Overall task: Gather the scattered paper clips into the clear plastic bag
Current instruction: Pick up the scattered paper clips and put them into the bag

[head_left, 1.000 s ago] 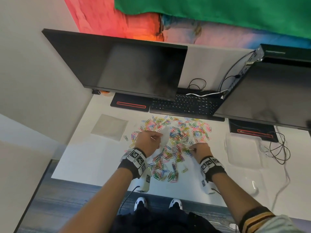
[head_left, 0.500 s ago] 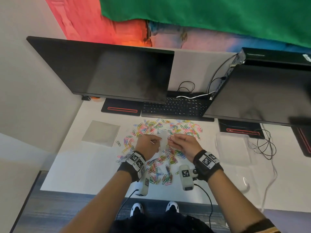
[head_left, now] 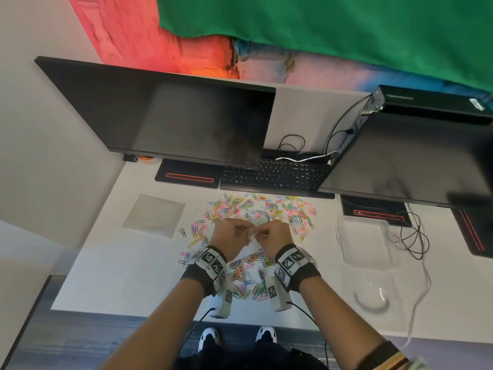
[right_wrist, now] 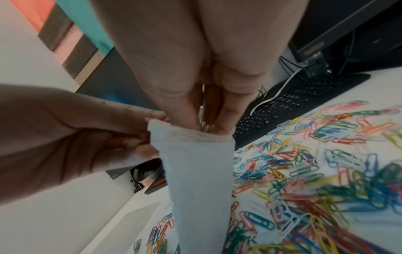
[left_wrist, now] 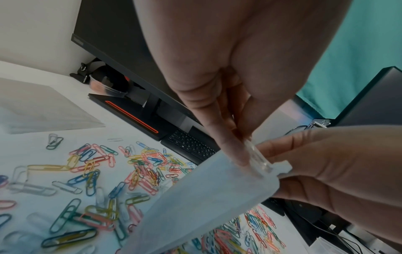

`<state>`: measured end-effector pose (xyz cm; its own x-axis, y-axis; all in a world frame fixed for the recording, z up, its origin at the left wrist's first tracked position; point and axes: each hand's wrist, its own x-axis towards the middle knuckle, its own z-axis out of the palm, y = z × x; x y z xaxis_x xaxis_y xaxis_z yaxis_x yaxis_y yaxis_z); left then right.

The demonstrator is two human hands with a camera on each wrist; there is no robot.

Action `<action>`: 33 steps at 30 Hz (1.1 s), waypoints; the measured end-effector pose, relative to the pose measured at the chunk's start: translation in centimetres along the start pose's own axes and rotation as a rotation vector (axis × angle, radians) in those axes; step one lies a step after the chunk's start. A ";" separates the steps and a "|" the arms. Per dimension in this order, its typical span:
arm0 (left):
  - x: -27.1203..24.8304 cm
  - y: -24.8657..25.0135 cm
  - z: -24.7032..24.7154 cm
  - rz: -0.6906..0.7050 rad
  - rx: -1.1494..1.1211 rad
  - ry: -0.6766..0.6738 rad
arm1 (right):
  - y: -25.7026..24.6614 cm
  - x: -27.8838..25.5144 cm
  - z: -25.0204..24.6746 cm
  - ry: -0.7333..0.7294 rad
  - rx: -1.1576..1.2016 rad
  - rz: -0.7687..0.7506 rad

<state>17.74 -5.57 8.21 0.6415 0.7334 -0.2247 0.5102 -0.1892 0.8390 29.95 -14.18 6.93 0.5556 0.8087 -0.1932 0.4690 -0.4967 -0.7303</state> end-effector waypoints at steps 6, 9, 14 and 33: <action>0.3 -0.1 -0.6 0.026 0.017 0.013 | -0.4 0.0 0.3 -0.041 -0.046 -0.090; 0.4 -0.1 -0.8 0.015 0.022 -0.007 | -0.6 0.2 0.2 -0.124 -0.133 -0.136; 0.6 -0.3 -1.2 0.006 0.008 -0.010 | -0.9 0.1 -1.1 -0.152 -0.019 -0.216; 0.3 -2.1 -3.2 -0.062 -0.014 0.064 | 10.8 1.4 2.8 -0.158 -0.426 0.077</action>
<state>15.03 -2.87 7.92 0.5707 0.7840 -0.2442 0.5392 -0.1335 0.8315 33.85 -17.57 -3.10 0.5038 0.7859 -0.3585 0.6891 -0.6160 -0.3818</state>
